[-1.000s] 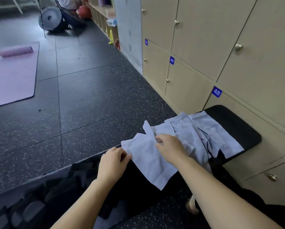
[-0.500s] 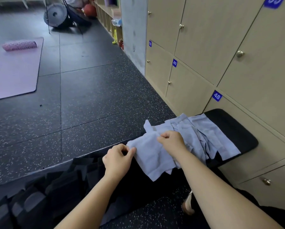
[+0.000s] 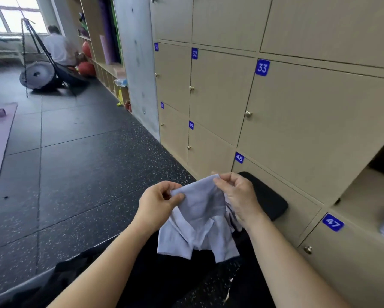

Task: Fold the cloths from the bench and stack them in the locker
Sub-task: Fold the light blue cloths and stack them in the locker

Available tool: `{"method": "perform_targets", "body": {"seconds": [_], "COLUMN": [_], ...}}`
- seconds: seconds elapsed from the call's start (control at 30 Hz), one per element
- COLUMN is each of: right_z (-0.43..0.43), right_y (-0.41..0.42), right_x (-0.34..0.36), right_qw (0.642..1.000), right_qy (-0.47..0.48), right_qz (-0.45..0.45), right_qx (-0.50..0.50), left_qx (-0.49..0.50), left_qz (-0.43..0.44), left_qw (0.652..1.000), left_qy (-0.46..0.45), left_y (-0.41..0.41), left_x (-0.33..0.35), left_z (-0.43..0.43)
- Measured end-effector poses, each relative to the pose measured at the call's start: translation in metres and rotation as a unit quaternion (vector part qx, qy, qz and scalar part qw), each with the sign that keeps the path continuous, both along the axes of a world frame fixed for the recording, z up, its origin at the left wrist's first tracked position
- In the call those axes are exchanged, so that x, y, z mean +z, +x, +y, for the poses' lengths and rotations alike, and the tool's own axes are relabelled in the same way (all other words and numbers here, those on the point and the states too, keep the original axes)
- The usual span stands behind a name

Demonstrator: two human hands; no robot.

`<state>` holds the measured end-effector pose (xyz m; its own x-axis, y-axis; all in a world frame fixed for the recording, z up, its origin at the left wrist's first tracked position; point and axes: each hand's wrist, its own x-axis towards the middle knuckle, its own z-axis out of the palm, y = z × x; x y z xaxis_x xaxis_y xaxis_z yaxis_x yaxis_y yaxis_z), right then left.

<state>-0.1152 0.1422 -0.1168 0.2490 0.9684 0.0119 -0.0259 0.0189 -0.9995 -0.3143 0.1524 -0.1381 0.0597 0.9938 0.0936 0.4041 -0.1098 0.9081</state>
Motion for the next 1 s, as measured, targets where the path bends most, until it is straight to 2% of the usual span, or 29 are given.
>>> {"method": "perform_targets", "body": {"seconds": [0.17, 0.27, 0.4, 0.53, 0.63, 0.83, 0.9, 1.0], "right_z": [-0.011, -0.013, -0.018, -0.027, -0.039, -0.053, -0.057, -0.066], "right_y": [0.033, 0.041, 0.045, 0.063, 0.084, 0.100, 0.103, 0.114], "right_x": [0.035, 0.049, 0.059, 0.058, 0.054, 0.051, 0.047, 0.042], "right_qw": [0.995, 0.990, 0.986, 0.990, 0.991, 0.996, 0.997, 0.997], "right_qy": [0.048, 0.067, 0.079, 0.043, -0.003, 0.005, 0.005, 0.017], "right_qz": [-0.083, -0.120, -0.134, -0.118, -0.095, 0.046, 0.064, 0.062], "right_qx": [0.016, 0.037, 0.059, 0.067, 0.093, 0.073, 0.050, -0.036], "left_qx": [-0.055, -0.117, -0.150, -0.138, -0.145, -0.122, -0.115, -0.125], "left_qz": [0.096, 0.038, 0.057, -0.064, -0.176, -0.259, -0.280, -0.290], "left_qw": [0.994, 0.992, 0.986, 0.988, 0.973, 0.954, 0.947, 0.941], "left_qy": [0.013, -0.008, 0.050, 0.016, -0.035, -0.094, -0.104, -0.122], "left_y": [0.029, 0.051, 0.075, 0.086, 0.089, 0.109, 0.121, 0.142], "left_x": [0.024, 0.042, 0.055, 0.065, 0.069, 0.056, 0.051, 0.046], "left_z": [0.001, -0.003, -0.002, -0.002, -0.002, -0.005, -0.007, -0.010]}}
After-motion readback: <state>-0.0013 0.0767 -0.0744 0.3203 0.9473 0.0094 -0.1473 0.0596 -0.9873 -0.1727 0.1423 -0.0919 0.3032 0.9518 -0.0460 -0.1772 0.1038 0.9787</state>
